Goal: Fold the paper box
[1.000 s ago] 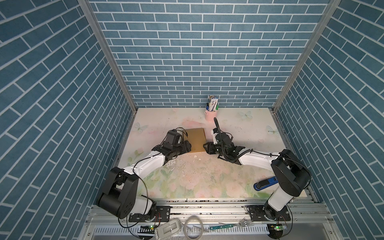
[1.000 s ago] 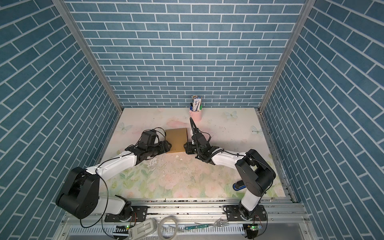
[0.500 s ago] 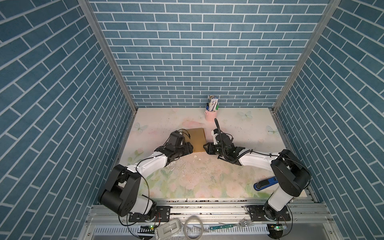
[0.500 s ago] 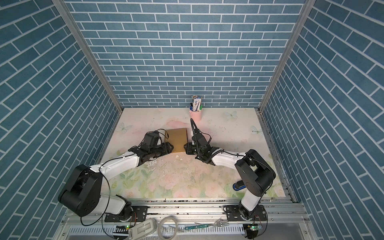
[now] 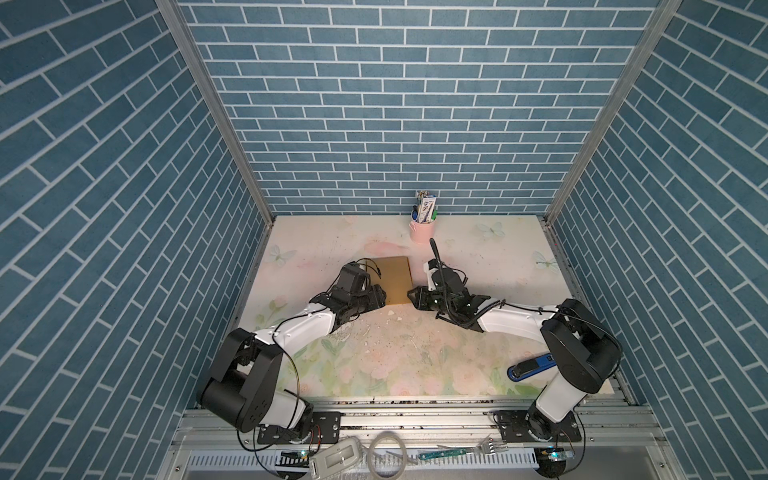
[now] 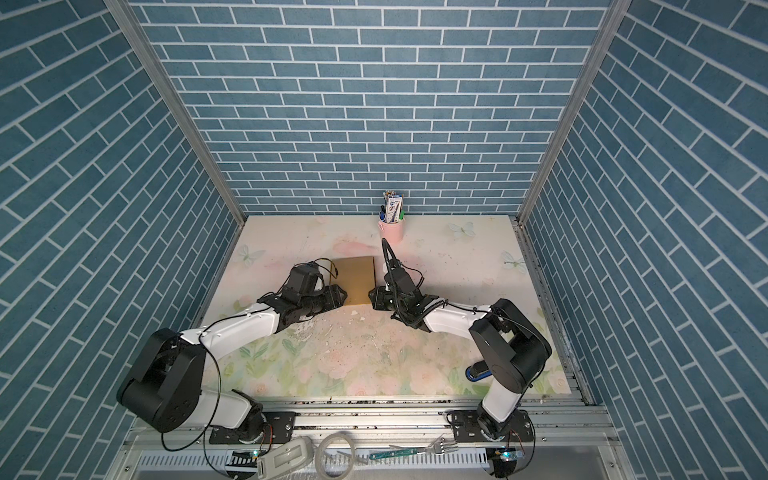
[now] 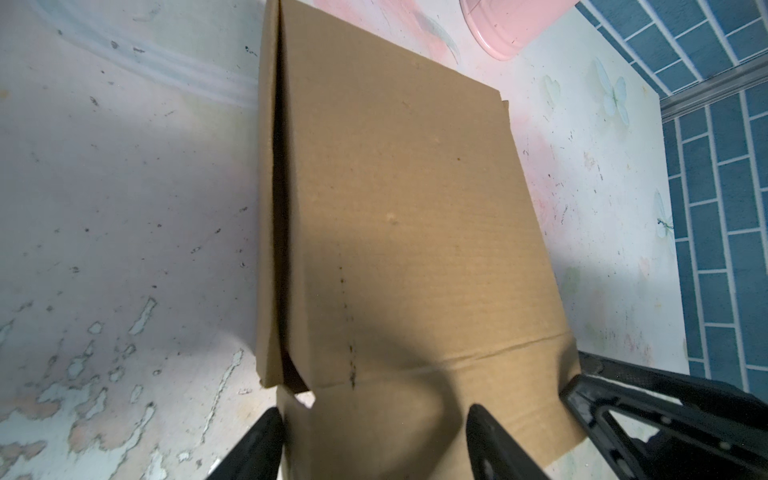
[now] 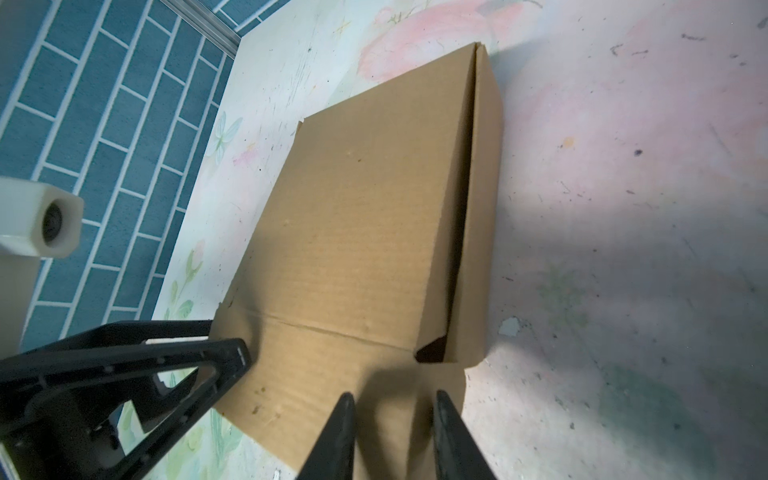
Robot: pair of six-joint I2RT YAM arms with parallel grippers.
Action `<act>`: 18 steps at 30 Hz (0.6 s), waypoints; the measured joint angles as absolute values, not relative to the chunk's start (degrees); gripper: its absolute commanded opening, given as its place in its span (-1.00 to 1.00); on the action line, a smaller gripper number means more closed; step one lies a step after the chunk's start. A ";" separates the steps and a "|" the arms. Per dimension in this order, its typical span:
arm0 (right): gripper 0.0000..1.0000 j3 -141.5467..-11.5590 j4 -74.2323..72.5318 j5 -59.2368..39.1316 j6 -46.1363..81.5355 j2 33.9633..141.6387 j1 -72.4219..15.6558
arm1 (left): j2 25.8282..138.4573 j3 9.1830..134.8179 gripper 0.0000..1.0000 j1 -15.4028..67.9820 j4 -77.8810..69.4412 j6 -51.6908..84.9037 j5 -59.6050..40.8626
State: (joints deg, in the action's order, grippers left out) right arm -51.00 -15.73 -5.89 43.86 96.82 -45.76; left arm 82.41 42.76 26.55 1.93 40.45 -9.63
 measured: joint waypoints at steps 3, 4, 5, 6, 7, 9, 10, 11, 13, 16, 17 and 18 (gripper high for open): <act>-0.42 -51.03 -15.75 -5.98 44.34 96.90 -45.76 | 83.00 42.41 0.41 26.55 1.54 40.40 -9.65; -0.42 -51.03 -15.73 -6.00 44.56 96.90 -45.76 | 83.20 42.37 0.41 26.55 1.48 40.40 -9.67; -0.42 -51.03 -15.68 -6.02 44.71 96.90 -45.76 | 83.24 42.37 0.41 26.55 1.45 40.40 -9.67; -0.42 -51.03 -15.64 -6.07 44.77 96.90 -45.76 | 83.24 42.37 0.41 26.55 1.41 40.40 -9.67; -0.42 -51.03 -15.64 -6.07 44.82 96.90 -45.76 | 83.24 42.37 0.41 26.55 1.39 40.34 -9.67; -0.43 -51.03 -15.62 -6.11 44.91 96.90 -45.76 | 83.24 42.39 0.41 26.55 1.50 40.25 -9.65; -0.43 -51.03 -15.53 -6.15 45.12 96.90 -45.76 | 83.24 42.44 0.41 26.55 1.63 40.12 -9.63; -0.43 -51.03 -15.49 -6.24 45.23 96.90 -45.76 | 83.24 42.54 0.41 26.55 1.85 40.05 -9.61; -0.44 -51.03 -15.38 -6.33 45.28 96.90 -45.78 | 83.24 42.94 0.41 26.55 2.59 39.81 -9.50; -0.44 -51.03 -15.38 -6.35 45.32 96.90 -45.87 | 83.15 43.48 0.41 26.55 3.40 39.44 -9.28; -0.44 -51.03 -15.35 -6.35 45.41 96.90 -45.89 | 83.09 43.62 0.41 26.55 3.64 39.35 -9.21; -0.45 -51.03 -15.35 -6.35 45.67 96.90 -45.91 | 82.98 43.75 0.41 26.55 3.86 39.22 -9.19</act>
